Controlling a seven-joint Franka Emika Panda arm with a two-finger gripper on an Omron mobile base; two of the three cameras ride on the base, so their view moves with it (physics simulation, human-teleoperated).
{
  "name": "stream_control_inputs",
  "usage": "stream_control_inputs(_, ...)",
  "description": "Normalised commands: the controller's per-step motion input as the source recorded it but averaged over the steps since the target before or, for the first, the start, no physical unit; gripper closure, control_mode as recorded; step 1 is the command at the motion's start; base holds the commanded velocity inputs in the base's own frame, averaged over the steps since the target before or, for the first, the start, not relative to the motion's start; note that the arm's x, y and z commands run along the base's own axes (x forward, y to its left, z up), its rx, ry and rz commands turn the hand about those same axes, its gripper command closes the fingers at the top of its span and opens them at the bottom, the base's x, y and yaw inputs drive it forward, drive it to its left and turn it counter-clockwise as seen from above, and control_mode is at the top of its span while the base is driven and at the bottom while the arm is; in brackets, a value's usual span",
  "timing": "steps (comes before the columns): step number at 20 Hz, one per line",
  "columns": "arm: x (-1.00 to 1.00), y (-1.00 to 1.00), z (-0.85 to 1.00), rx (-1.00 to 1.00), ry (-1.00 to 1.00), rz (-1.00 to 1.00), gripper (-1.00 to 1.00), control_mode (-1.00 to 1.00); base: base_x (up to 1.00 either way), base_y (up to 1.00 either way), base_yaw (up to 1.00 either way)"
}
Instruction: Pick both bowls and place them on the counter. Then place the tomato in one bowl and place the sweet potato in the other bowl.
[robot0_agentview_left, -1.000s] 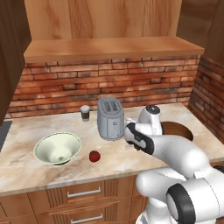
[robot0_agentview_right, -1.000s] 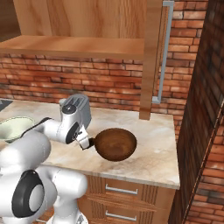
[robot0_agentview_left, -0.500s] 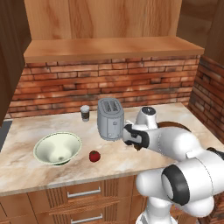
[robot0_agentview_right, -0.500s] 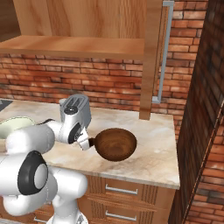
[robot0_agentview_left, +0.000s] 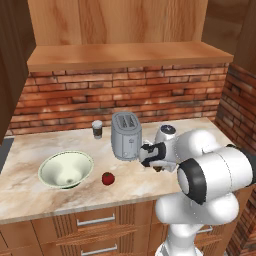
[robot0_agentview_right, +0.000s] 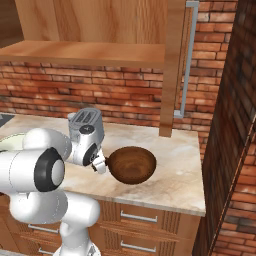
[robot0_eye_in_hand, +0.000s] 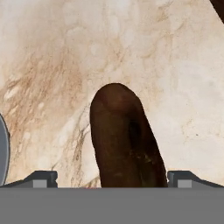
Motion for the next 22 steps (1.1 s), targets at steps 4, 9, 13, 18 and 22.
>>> stream_control_inputs(4,0.19,-0.06,-0.26,0.0,0.0,0.0,-1.0,-1.0,0.0,0.0,0.0)
stream_control_inputs(9,0.16,-0.02,-0.29,0.0,0.0,0.0,-1.0,-1.0,0.0,0.0,0.0)
stream_control_inputs(13,0.03,-0.01,-0.3,0.0,0.0,0.0,-1.0,-1.0,0.0,0.0,0.0)
stream_control_inputs(18,-0.02,0.0,-0.4,0.0,0.02,0.0,1.0,-1.0,0.0,0.0,0.0)
stream_control_inputs(22,-0.1,0.0,-0.32,0.0,0.01,0.0,1.0,-1.0,0.0,0.0,0.0)
